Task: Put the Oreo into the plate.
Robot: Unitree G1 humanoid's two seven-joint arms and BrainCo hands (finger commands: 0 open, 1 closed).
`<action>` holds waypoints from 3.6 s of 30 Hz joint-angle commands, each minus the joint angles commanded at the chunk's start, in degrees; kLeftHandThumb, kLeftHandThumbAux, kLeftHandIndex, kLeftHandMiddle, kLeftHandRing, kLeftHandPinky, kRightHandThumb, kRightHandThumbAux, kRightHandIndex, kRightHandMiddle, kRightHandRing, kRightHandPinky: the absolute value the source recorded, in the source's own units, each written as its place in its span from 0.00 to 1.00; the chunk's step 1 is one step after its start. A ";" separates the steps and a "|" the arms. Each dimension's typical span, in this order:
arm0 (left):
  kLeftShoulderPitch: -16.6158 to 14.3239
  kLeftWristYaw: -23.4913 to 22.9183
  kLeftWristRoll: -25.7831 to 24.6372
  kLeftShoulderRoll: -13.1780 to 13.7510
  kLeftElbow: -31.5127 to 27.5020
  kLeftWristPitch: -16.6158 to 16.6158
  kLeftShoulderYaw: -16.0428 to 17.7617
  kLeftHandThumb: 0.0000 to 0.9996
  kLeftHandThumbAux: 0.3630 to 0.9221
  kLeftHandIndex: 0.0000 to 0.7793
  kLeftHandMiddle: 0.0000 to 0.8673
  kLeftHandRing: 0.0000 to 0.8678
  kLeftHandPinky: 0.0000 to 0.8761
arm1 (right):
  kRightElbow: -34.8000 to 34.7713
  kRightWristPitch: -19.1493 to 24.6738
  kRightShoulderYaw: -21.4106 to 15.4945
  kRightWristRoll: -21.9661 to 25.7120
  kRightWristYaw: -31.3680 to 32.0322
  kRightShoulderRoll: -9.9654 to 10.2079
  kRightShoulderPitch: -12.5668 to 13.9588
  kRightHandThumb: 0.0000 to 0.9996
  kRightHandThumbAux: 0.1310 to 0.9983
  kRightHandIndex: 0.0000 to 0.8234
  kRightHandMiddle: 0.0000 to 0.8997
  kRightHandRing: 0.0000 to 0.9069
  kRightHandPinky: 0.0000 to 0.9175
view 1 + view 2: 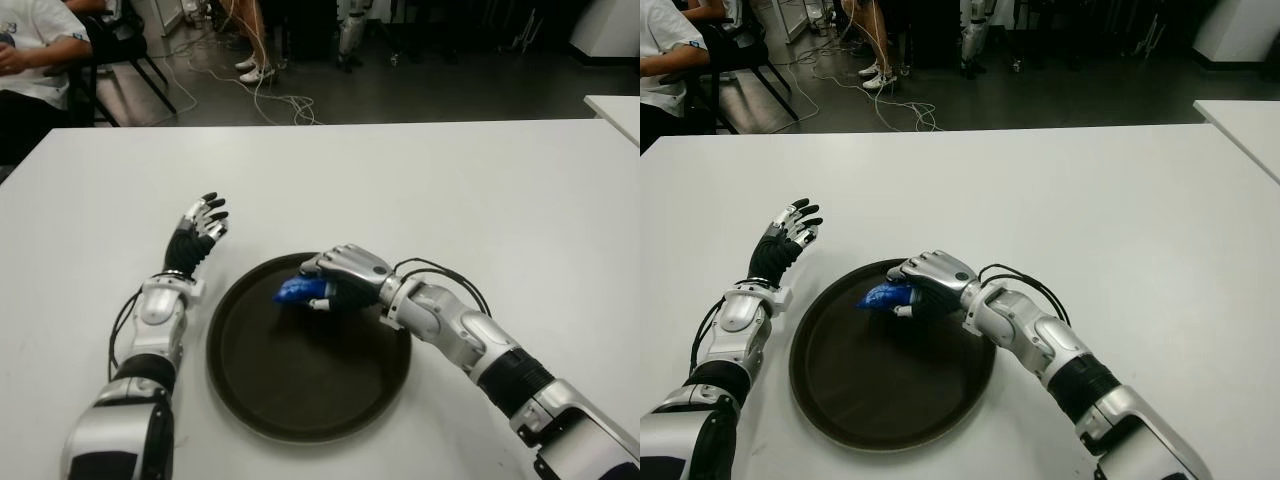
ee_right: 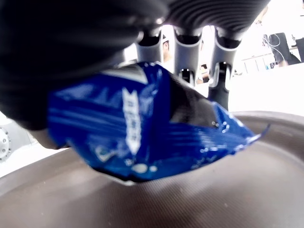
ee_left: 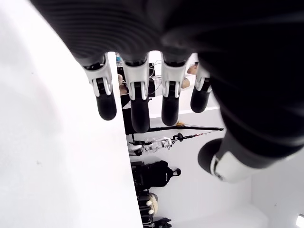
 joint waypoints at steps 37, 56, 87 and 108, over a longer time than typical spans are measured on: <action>-0.21 0.91 1.06 0.19 0.01 -0.66 -0.63 0.16 0.50 0.11 0.18 0.16 0.14 | 3.13 -2.07 -0.86 1.04 0.01 0.52 -0.02 0.38 0.63 0.05 0.10 0.12 0.14; -0.40 1.07 1.44 0.48 0.16 -0.94 -0.89 0.16 0.55 0.13 0.20 0.18 0.15 | 0.52 2.01 -0.10 -2.14 -2.10 0.17 0.62 0.08 0.32 0.00 0.01 0.01 0.00; -0.83 0.17 0.92 0.34 0.55 -0.16 -0.68 0.16 0.43 0.10 0.18 0.17 0.16 | 3.35 -0.34 -6.15 0.74 -4.44 -5.21 -2.41 0.00 0.24 0.00 0.00 0.00 0.00; -2.02 -1.92 0.05 0.45 2.52 2.05 0.08 0.18 0.39 0.10 0.17 0.16 0.16 | 3.68 5.39 -12.45 2.58 -8.18 -6.06 -2.05 0.00 0.27 0.00 0.00 0.00 0.05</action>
